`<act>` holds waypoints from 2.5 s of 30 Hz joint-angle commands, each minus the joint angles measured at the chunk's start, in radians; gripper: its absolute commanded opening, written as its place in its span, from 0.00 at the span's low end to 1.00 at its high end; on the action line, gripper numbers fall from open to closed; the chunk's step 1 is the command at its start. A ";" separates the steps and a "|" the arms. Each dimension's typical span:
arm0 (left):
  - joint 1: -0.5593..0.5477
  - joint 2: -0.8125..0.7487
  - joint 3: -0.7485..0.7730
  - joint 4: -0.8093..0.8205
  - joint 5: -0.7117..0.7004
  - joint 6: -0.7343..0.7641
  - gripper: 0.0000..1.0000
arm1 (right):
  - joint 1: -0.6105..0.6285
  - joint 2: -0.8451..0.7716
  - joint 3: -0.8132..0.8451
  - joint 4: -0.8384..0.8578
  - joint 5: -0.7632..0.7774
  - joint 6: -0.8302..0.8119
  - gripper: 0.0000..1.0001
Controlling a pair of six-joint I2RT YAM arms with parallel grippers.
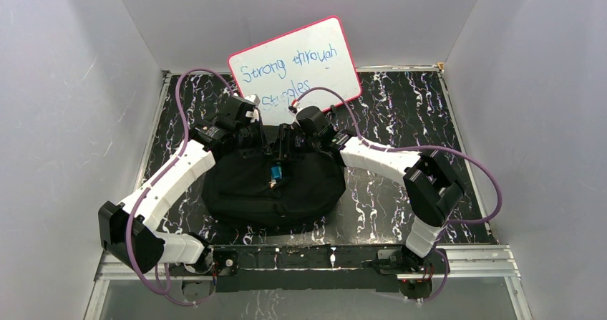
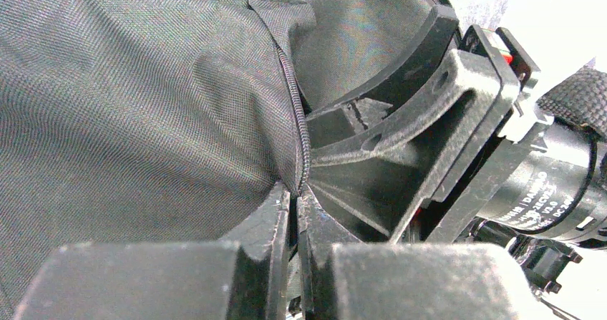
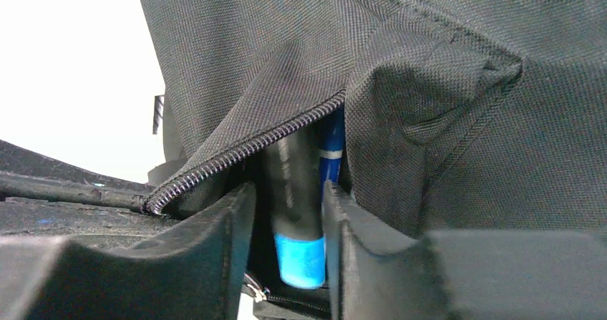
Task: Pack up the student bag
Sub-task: Place the stationery in the student bag, then zip the student bag at the center of the board.
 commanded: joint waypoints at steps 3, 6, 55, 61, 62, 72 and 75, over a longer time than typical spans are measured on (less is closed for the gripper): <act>-0.002 -0.047 0.009 0.062 0.048 -0.017 0.00 | 0.005 -0.048 0.026 0.032 0.033 -0.027 0.55; -0.002 -0.044 0.009 0.062 0.050 -0.016 0.00 | 0.004 -0.059 0.019 0.029 0.042 -0.031 0.55; -0.070 -0.117 -0.130 0.048 -0.147 -0.100 0.63 | -0.033 -0.419 -0.178 -0.161 0.110 -0.401 0.62; -0.069 -0.150 -0.201 0.070 -0.145 -0.135 0.55 | -0.032 -0.368 -0.170 -0.160 0.012 -0.414 0.58; -0.069 -0.145 -0.208 0.075 -0.139 -0.129 0.53 | -0.031 -0.361 -0.170 -0.162 0.006 -0.416 0.57; -0.082 -0.048 -0.188 0.121 -0.068 -0.085 0.21 | -0.032 -0.372 -0.209 -0.131 -0.004 -0.404 0.49; -0.089 -0.036 -0.207 0.118 -0.068 -0.079 0.19 | -0.032 -0.380 -0.218 -0.128 0.000 -0.397 0.48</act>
